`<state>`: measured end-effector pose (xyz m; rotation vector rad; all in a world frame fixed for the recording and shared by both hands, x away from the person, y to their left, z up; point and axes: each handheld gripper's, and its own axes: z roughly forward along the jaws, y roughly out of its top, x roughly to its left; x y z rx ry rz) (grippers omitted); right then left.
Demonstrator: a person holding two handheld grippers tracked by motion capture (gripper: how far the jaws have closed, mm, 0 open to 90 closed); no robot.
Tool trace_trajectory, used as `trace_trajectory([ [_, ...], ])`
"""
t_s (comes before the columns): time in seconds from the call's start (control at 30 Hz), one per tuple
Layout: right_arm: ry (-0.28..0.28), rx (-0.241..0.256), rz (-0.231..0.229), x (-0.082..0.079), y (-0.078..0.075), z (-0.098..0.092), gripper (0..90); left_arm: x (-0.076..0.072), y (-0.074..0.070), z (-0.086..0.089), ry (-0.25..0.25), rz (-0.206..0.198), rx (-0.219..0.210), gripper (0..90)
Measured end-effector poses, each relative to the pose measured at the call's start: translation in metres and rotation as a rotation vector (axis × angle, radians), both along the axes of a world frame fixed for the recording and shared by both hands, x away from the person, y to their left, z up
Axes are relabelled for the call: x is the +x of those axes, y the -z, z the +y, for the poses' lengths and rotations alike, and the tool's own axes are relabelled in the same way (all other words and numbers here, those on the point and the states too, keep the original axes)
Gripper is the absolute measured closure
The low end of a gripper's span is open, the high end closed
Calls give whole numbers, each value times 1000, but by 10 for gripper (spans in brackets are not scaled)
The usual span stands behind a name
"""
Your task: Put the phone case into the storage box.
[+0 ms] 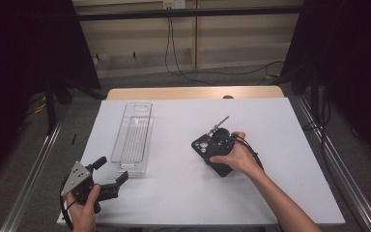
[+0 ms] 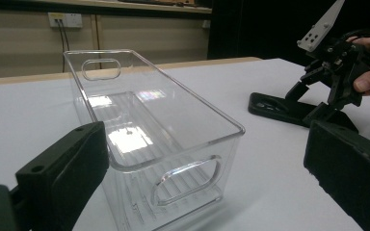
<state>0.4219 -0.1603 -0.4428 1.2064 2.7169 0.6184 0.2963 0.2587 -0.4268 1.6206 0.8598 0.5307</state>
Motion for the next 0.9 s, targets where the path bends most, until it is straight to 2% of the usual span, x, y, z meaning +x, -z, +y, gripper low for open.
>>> trace_trajectory([
  [0.13,-1,-19,-12,-1,1,2,15,0,0,0,1,-2,2,21],
  [0.23,11,-8,-21,-2,0,0,51,0,0,1,2,-3,6,21],
  [0.63,3,-21,-37,-4,1,1,54,0,0,-1,5,0,7,21],
  [0.77,29,-17,-53,-7,2,1,56,0,0,-1,6,-1,8,21],
  [0.9,45,-36,-36,-6,1,3,67,0,0,-1,7,-1,7,21],
])
